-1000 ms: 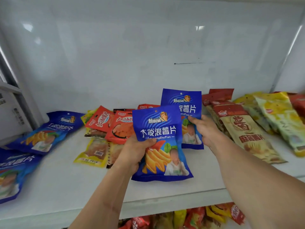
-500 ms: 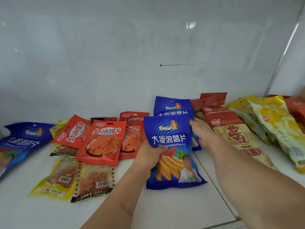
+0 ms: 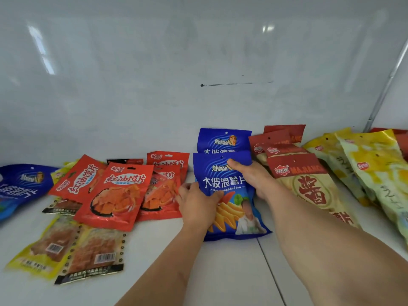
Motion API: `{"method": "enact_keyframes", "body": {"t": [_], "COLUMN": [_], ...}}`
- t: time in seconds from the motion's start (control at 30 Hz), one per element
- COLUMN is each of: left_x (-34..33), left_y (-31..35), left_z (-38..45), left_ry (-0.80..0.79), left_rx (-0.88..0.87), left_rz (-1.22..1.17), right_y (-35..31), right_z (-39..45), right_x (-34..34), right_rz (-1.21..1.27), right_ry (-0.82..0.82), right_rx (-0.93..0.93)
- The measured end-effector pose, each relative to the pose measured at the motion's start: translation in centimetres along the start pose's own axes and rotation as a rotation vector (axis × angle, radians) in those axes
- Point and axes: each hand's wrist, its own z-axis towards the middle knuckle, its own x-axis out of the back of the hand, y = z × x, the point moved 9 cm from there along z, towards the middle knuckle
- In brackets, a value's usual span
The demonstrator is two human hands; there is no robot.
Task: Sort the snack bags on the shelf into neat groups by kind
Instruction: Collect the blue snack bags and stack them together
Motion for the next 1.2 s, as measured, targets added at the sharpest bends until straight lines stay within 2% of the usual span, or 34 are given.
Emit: {"method": "enact_keyframes", "body": {"t": [0.1,0.53,0.67,0.73,0.83,1.03,1.2], "left_x": [-0.8,-0.8,-0.2,0.6,2.4,9.0,15.7], "left_y": [0.2,-0.2,0.0,0.1,0.0,0.3,-1.5], "left_z": [0.5,0.8,0.4,0.1,-0.5,-2.0,-3.2], "left_ry": [-0.035,0.021,0.01,0.021,0.049,0.167,0.204], "left_rx": [-0.001,0.063,0.098,0.121,0.125,0.002,-0.019], "left_rz": [-0.085,-0.065,-0.143,-0.168,-0.181,0.18,0.437], "right_y": [0.0,1.0,0.2,-0.5,-1.8,-4.6,-6.6], "right_z": [0.8,2.8,2.4,1.9,1.0,-2.4,-5.6], "right_x": [0.1,-0.1,0.2,0.4,0.3,-4.4,-11.7], "right_rz": [-0.014,-0.19,-0.242,-0.333,-0.609,-1.044,-1.225], "right_ry": [0.006,0.045,0.112,0.181,0.296,0.322,0.296], "right_rx": [0.031,0.017,0.032,0.062,0.111,0.296,0.526]}}
